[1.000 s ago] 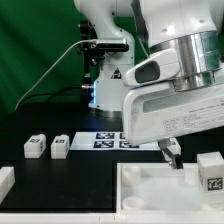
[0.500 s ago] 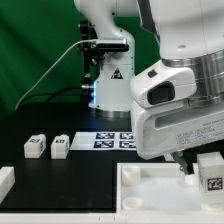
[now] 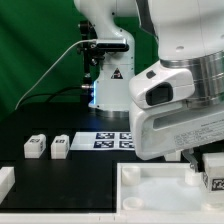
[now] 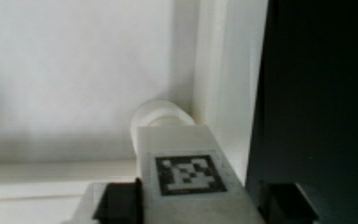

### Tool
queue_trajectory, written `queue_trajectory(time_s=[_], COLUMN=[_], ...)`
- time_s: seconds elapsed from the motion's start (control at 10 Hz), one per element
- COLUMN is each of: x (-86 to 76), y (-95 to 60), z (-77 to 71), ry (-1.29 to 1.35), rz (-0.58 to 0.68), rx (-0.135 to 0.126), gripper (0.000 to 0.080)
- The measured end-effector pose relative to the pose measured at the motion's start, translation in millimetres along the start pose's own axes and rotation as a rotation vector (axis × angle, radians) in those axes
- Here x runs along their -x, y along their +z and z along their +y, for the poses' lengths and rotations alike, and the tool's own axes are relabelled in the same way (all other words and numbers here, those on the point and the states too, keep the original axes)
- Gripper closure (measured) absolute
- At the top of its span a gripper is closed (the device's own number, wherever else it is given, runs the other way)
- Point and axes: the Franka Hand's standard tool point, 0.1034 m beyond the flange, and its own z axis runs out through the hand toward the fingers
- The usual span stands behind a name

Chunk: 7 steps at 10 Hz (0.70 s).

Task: Assemble one leg

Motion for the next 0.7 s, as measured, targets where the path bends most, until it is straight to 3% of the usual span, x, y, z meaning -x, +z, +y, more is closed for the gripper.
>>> queue_trajectory(time_s=[0.3,0.4,0.7], x=[1.1,6.4,5.4], y=[1.4,2.8,4.3], z=[1.0,-0.5,-4.2], ry=[0.154,0.377,0.895], rz=[0.068,0.12,0.166], rx=[0.002,-0.013,-0.093], gripper=[0.0486,0.0486,0.0492])
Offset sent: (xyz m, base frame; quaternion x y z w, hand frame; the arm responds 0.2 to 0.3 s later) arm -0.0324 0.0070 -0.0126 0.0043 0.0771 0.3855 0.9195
